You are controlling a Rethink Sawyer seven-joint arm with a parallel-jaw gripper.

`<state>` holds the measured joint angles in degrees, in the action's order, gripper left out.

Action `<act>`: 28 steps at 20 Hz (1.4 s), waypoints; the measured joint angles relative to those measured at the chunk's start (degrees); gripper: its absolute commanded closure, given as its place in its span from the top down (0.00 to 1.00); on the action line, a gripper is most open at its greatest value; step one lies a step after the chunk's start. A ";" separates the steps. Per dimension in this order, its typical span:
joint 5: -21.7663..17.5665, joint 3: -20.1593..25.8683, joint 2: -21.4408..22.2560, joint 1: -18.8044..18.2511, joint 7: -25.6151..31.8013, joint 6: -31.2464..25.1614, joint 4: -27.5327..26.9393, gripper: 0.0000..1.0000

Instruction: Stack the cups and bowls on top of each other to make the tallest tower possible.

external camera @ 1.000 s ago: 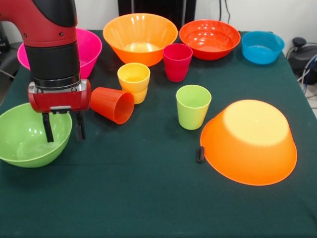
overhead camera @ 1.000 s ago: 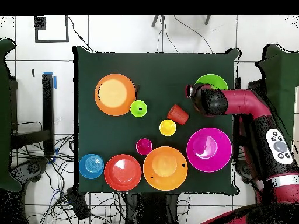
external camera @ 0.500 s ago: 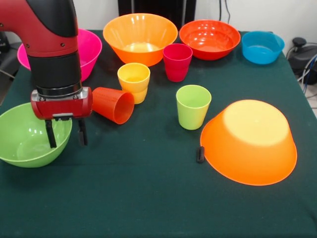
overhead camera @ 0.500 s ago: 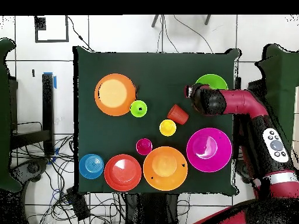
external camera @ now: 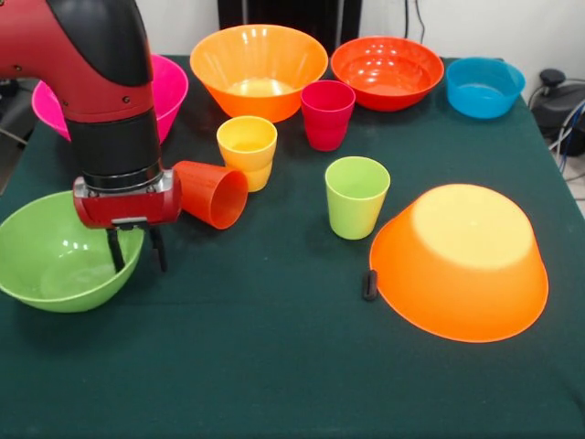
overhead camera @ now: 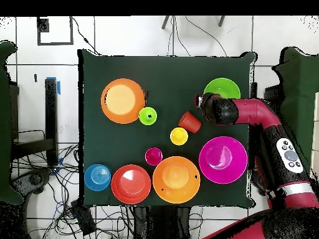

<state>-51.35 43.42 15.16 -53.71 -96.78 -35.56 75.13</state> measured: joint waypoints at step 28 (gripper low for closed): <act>0.48 -8.02 10.59 2.57 0.00 9.50 12.35 0.00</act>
<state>-50.87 35.40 25.75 -51.14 -96.78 -26.05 87.48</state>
